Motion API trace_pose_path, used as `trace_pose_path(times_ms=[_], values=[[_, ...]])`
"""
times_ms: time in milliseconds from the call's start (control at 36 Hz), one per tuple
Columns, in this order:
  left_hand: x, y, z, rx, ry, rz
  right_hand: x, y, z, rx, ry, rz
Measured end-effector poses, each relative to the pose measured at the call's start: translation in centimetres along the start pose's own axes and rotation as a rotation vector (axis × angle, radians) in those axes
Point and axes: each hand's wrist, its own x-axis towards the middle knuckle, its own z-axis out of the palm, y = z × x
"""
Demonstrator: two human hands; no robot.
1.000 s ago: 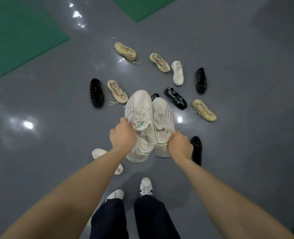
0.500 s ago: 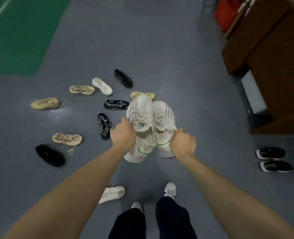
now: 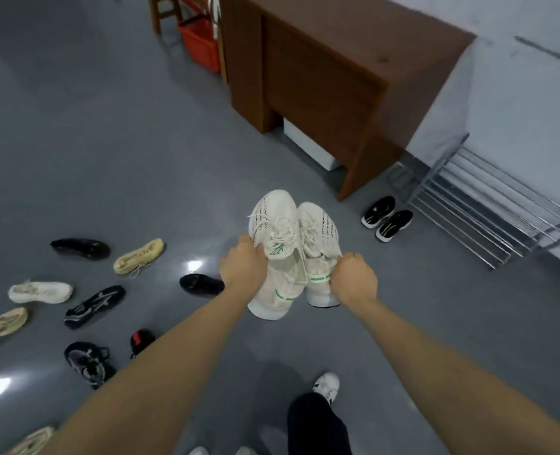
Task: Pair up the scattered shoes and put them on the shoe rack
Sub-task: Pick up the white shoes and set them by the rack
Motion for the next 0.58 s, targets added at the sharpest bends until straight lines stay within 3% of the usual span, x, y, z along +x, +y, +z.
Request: trace_pose_path(times_ms=[389,583], values=[[3.9,22.4,8.6,-0.054,-0.141,0.176,10.1,16.5,-9.8,0.186,0.125,0.236],[4.9,30.2,13.6,0.117,-0.154,0.365,12.9,23.3,-11.7,0.194,0.178,0.375]])
